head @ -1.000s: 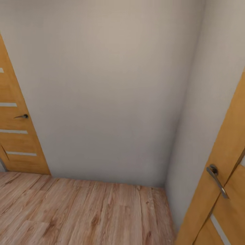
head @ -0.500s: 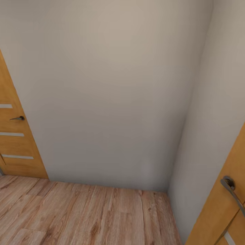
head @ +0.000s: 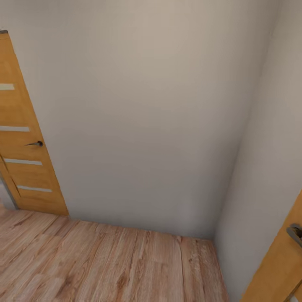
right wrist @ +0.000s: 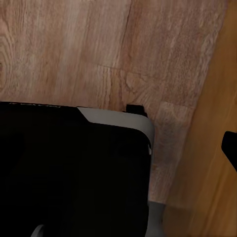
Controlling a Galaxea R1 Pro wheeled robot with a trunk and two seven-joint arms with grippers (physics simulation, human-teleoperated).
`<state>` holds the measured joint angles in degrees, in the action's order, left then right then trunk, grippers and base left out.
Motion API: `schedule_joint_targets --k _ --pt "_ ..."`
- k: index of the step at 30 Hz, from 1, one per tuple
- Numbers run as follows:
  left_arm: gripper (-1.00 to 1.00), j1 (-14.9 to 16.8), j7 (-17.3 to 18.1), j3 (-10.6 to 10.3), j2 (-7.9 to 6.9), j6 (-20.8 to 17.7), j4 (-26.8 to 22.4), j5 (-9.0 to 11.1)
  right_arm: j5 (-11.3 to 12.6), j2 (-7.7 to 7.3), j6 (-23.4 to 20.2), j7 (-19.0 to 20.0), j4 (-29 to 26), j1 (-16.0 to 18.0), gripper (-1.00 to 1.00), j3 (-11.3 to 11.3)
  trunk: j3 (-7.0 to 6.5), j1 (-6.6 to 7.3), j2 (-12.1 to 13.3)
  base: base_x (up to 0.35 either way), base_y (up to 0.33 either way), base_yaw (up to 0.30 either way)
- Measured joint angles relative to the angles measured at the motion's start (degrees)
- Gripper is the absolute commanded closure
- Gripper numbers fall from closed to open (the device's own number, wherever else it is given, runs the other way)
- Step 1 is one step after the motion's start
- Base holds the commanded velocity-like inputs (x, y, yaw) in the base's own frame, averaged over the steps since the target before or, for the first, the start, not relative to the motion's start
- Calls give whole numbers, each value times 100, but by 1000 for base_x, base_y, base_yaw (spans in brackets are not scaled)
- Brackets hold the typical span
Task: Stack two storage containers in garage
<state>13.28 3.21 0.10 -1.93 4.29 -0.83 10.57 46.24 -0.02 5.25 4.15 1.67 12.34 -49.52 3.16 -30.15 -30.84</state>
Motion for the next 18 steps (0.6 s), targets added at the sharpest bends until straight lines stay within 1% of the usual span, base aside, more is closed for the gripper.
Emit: schedule_joint_targets --k 6,10,18 --pt "-100 1 1 -1 0 1 1 -1 0 0 0 -1 0 0 -100 1 0 0 0 0 0 249" --pt "-100 2 1 4 0 -5 4 0 0 0 2 1 0 -1 -100 0 0 0 0 34 -6 61" --pt "-100 2 0 7 1 -6 5 0 0 0 2 0 0 -1 -100 1 0 1 0 120 -88 7"
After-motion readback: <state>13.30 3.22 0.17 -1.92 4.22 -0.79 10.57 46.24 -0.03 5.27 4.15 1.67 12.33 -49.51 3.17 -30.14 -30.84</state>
